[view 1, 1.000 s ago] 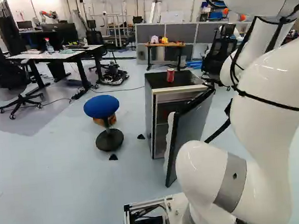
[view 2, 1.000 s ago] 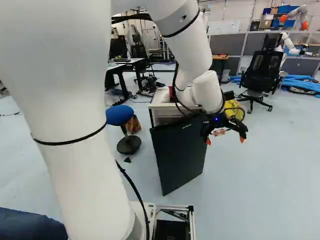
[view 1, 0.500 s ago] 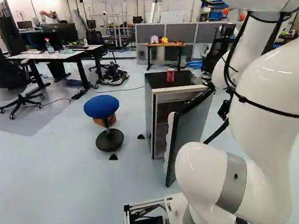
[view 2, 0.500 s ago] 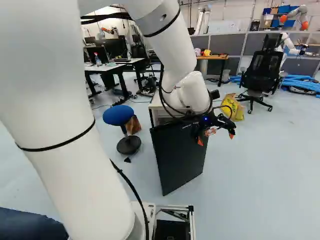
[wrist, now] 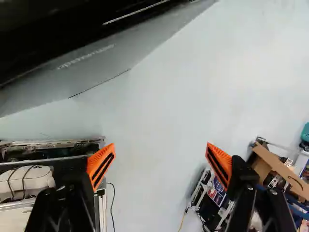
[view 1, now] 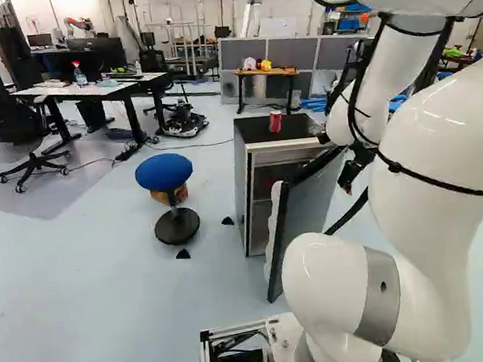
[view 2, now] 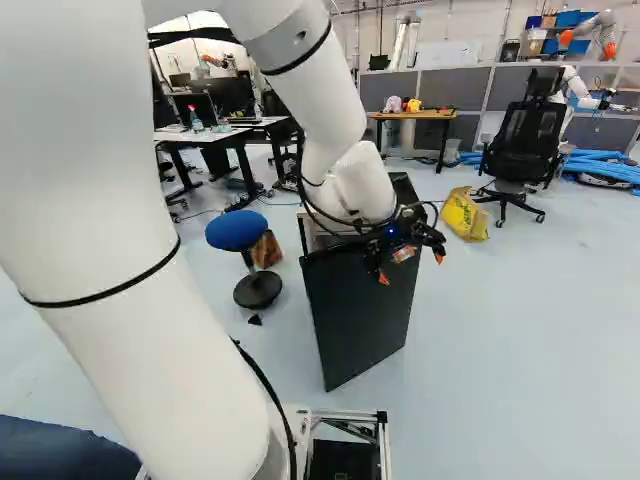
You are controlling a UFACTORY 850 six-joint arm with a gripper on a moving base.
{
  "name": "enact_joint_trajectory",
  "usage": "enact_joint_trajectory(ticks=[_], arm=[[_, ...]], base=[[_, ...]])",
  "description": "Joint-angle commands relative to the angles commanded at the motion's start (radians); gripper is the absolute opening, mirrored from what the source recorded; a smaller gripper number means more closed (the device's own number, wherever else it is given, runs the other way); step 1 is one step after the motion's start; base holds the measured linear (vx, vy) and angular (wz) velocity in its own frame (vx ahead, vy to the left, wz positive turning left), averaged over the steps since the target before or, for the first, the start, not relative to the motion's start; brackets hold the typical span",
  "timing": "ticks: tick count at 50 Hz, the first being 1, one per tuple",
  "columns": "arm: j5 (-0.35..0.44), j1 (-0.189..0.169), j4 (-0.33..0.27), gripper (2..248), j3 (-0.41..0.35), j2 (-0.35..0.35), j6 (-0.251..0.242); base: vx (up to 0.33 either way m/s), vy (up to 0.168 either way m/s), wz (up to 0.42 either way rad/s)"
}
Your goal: Grab a drink from the fridge
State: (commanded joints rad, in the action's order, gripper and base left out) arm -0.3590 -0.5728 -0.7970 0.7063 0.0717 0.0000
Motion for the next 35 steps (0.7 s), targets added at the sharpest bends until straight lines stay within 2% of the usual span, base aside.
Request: enact_joint_trajectory(ticks=[35], arm=[[0.000,0.158,0.000,247,0.026,0.024,0.000]], base=[[0.000,0.000,0.000]])
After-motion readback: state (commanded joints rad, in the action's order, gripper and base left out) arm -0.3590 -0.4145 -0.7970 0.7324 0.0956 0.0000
